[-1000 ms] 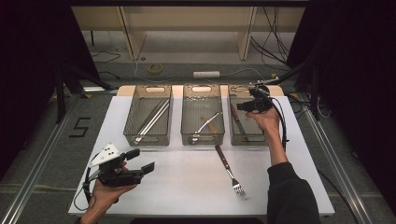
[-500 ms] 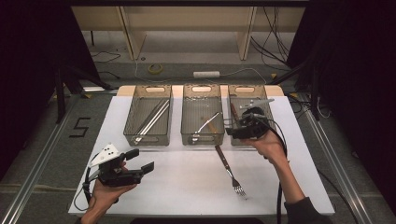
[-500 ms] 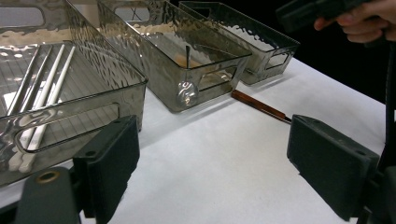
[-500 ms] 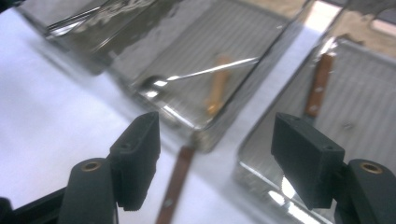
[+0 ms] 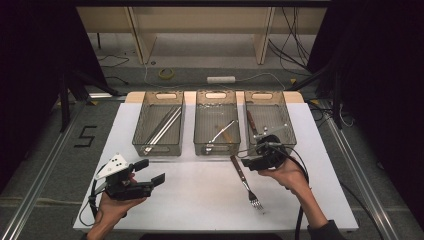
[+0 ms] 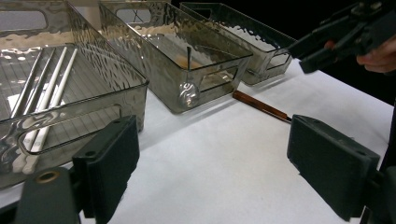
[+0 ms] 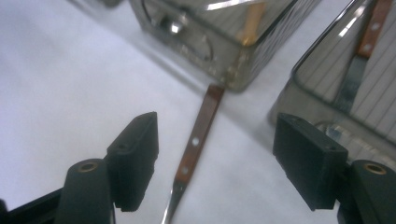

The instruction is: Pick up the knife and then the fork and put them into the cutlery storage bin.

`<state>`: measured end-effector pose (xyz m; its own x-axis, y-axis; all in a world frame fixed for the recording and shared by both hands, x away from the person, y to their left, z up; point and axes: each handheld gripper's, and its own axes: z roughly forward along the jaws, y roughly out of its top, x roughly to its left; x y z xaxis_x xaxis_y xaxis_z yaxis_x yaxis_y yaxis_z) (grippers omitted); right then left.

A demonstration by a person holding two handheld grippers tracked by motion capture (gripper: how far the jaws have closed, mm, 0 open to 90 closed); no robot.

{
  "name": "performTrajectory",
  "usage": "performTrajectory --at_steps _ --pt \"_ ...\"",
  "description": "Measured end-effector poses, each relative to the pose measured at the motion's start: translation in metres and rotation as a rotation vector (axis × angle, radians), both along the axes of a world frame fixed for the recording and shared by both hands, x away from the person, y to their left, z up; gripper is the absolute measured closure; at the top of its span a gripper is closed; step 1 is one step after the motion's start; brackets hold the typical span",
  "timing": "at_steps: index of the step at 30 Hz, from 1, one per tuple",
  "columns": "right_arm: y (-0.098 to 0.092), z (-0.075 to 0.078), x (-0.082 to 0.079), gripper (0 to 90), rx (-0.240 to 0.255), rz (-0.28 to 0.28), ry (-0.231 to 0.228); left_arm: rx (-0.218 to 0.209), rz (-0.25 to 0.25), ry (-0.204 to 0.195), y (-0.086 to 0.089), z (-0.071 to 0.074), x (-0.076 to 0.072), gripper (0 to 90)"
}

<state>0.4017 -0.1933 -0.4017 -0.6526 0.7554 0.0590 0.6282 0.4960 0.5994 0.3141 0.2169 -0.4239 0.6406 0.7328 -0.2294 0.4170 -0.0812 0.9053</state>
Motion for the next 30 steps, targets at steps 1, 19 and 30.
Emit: performTrajectory --at_steps 1,19,30 --pt "0.001 -0.003 -0.001 32.5 -0.014 0.005 0.007 0.001 0.000 0.001 0.001 0.000 0.000 16.5" --pt "0.015 -0.042 -0.010 45.4 -0.068 -0.018 0.060 0.000 0.001 0.003 0.000 0.000 0.000 16.4" --pt "0.017 -0.058 -0.012 53.4 -0.069 -0.039 0.049 0.006 -0.002 0.003 -0.001 0.000 0.000 16.3"
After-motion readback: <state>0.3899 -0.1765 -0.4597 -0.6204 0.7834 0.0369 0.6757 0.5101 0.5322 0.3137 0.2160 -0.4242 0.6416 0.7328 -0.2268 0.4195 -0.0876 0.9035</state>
